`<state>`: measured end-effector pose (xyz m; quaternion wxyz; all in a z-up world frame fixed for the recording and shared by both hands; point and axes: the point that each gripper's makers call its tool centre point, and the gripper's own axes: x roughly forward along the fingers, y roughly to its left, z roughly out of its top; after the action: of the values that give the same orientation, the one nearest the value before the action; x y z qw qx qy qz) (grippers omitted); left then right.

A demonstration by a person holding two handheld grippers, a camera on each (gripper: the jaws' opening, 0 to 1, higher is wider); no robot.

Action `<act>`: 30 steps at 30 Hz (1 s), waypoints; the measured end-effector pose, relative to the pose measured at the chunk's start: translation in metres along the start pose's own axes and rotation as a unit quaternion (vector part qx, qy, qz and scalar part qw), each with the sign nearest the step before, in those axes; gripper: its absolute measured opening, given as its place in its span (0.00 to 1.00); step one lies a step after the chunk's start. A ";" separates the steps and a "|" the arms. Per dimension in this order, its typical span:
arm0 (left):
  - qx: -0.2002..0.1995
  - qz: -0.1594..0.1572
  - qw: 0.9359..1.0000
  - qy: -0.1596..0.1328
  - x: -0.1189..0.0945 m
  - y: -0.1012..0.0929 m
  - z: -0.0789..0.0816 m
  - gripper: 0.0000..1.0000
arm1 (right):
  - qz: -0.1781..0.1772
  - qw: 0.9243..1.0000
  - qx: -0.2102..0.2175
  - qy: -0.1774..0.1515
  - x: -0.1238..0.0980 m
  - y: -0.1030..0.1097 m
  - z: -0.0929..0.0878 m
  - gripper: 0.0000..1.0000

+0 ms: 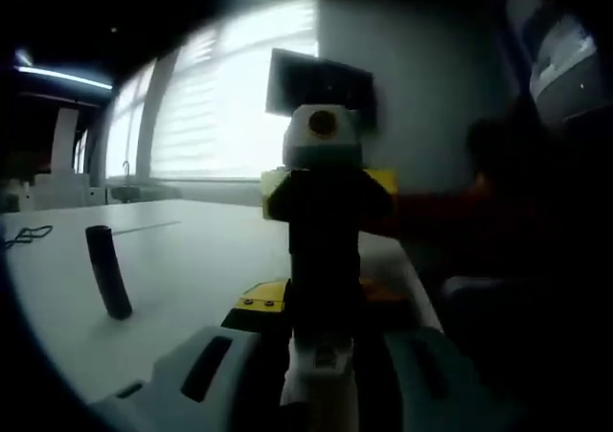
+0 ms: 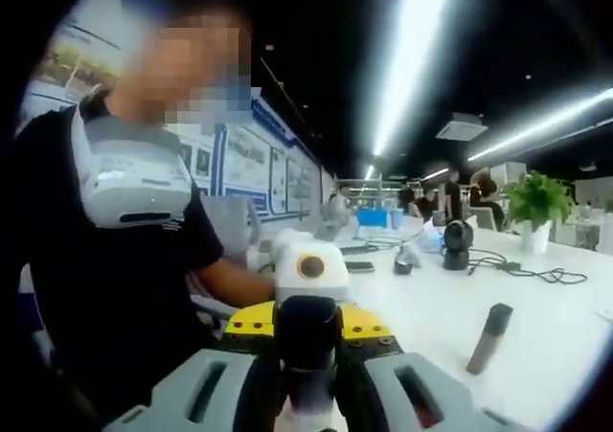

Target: Pick up cosmetic bottle twist off cap place on table pick up cap screw tight cap place on table

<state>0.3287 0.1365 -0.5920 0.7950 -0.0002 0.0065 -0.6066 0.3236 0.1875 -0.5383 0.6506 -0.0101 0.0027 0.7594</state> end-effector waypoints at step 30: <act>-0.002 0.009 1.000 -0.001 0.000 0.003 0.000 0.14 | -0.383 0.920 0.036 -0.067 -0.028 -0.001 0.012 0.27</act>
<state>0.3318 0.1378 -0.5917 0.8005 -0.0019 0.0068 -0.5992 0.3284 0.1598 -0.5254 0.8905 0.0642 -0.0179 0.4501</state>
